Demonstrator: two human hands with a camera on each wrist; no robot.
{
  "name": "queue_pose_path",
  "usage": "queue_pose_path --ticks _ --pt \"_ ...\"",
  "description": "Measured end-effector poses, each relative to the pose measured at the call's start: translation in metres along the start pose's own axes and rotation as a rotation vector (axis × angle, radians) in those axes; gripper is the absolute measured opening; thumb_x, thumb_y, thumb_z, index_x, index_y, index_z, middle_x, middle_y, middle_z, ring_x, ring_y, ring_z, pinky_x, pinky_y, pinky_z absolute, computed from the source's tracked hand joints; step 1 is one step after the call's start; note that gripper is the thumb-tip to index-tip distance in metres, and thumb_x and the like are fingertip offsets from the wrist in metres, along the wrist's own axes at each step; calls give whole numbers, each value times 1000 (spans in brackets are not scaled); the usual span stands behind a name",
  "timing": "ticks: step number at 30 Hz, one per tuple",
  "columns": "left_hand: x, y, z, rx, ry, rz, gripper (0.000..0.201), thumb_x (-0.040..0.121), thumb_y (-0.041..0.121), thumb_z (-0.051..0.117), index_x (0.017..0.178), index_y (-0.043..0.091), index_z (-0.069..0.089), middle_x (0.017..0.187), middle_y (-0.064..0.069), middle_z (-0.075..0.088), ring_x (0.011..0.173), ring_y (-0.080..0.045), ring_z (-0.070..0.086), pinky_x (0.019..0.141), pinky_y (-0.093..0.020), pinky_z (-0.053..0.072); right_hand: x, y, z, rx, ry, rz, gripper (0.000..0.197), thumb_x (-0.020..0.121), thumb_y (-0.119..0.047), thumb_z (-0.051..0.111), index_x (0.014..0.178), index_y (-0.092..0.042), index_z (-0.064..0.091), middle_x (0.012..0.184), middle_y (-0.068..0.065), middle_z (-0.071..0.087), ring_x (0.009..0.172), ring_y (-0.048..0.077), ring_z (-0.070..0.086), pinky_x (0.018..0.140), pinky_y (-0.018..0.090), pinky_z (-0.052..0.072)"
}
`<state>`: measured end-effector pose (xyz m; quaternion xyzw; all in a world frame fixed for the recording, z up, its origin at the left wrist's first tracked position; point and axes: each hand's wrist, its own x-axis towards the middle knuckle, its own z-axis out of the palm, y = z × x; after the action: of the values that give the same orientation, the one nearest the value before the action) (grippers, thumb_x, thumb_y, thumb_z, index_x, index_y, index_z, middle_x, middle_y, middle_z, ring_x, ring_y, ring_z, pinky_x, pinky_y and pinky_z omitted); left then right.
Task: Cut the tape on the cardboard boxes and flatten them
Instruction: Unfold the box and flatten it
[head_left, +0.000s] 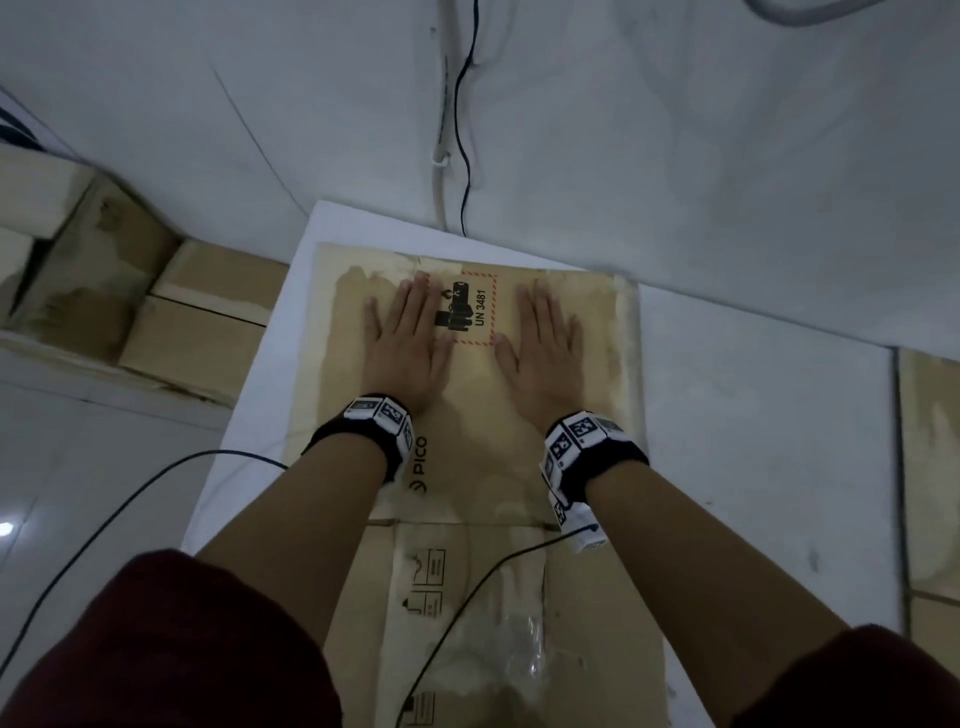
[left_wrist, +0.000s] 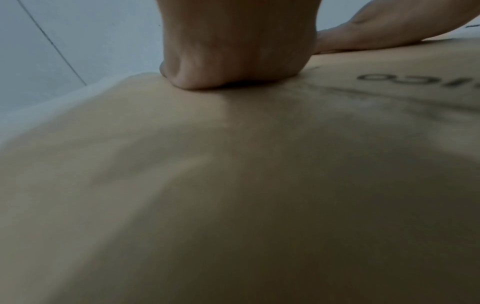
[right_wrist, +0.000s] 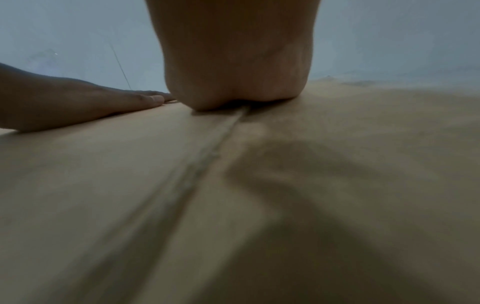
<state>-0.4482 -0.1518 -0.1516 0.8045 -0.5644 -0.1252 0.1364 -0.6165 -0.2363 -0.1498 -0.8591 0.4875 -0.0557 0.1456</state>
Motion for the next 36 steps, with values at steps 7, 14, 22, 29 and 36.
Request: queue_pose_path --ticks 7,14,22,29,36 --pt "-12 -6 -11 -21 -138 -17 79 86 61 1 154 21 -1 162 -4 -5 149 -21 -7 117 -46 -10 -9 17 -25 148 -156 -1 68 101 -33 43 157 -18 7 166 3 2 152 19 -2 122 45 -3" --pt "-151 -16 -13 -7 -54 -61 65 98 51 14 155 24 1 162 -5 -11 148 -26 -11 117 -56 -6 -143 37 -38 38 -136 167 64 102 -53 29 157 -32 5 166 3 -2 152 23 -5 120 54 -5" --pt "-175 -14 -7 79 -84 -132 65 97 52 11 155 25 1 162 -4 -5 149 -27 -7 114 -64 -3 -185 43 -19 -50 -60 170 59 102 -49 17 157 -35 0 166 0 -6 152 18 -8 122 50 -4" --pt "-190 -22 -10 -22 -78 -123 64 97 50 12 155 24 2 162 -6 -8 148 -26 -11 117 -58 -3 -197 52 -26 106 -57 146 62 98 -48 16 157 -31 11 166 0 -1 152 16 -6 123 47 -2" --pt "-269 -16 2 27 58 -344 67 97 48 23 155 18 8 160 -18 -1 147 -39 3 118 -55 4 -271 48 -14 24 45 343 65 99 -55 16 158 -26 15 164 11 14 151 28 14 118 54 20"
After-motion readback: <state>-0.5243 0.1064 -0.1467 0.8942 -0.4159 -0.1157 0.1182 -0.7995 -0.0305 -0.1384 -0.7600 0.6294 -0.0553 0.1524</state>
